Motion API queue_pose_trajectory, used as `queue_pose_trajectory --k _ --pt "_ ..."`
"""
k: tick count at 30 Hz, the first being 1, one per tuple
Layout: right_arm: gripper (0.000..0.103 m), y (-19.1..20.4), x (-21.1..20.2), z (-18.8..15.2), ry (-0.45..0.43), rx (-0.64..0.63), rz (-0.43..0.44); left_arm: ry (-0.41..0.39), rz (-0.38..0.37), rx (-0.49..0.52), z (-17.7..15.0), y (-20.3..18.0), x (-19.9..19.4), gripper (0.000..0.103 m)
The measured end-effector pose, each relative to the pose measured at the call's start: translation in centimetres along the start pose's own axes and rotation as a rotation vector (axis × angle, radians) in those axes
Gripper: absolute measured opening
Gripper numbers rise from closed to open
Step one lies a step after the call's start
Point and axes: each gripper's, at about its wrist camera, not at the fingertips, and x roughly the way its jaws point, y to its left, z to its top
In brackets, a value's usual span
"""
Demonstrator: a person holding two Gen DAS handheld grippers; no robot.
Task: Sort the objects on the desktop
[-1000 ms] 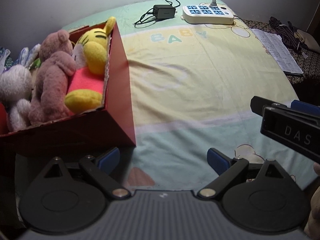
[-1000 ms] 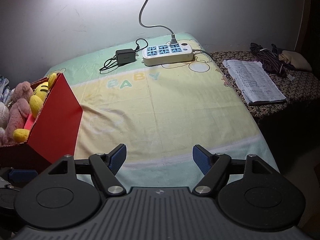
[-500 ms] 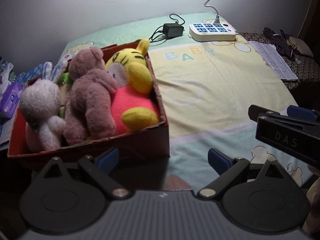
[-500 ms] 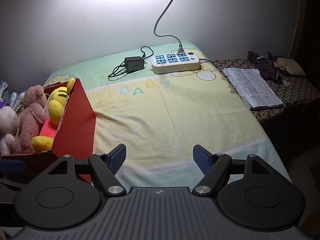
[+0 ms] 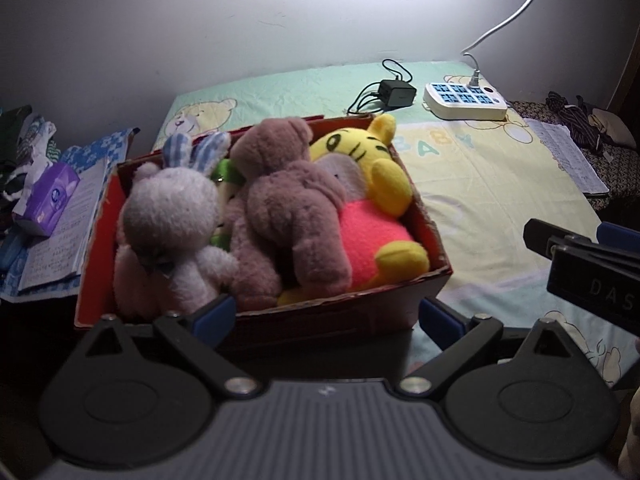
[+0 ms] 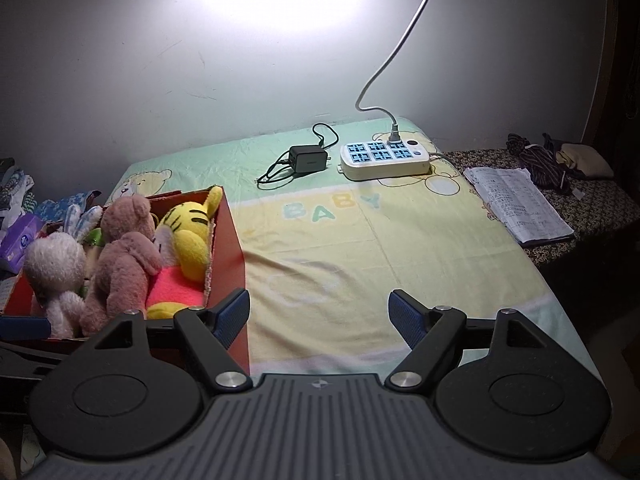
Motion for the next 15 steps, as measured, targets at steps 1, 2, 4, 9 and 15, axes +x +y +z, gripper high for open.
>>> queue_pose_trajectory --k 1,2,4,9,15 --pt "0.079 0.4 -0.1 0.0 -0.004 -0.006 0.003 0.000 0.008 -0.011 0.0 0.6 0.0 0.099" --pt "0.079 1.0 -0.3 0.1 -0.009 -0.010 0.007 -0.001 0.017 -0.023 0.0 1.3 0.0 0.100" --pt "0.079 1.9 -0.4 0.2 -0.013 -0.016 0.021 -0.005 0.034 -0.044 0.0 2.4 0.0 0.100" --pt "0.079 4.3 -0.6 0.5 -0.031 -0.037 0.051 -0.014 0.079 -0.075 -0.2 4.9 -0.1 0.100" --pt "0.079 7.2 -0.7 0.6 -0.040 -0.074 0.077 -0.017 0.108 -0.126 -0.5 7.7 0.1 0.101"
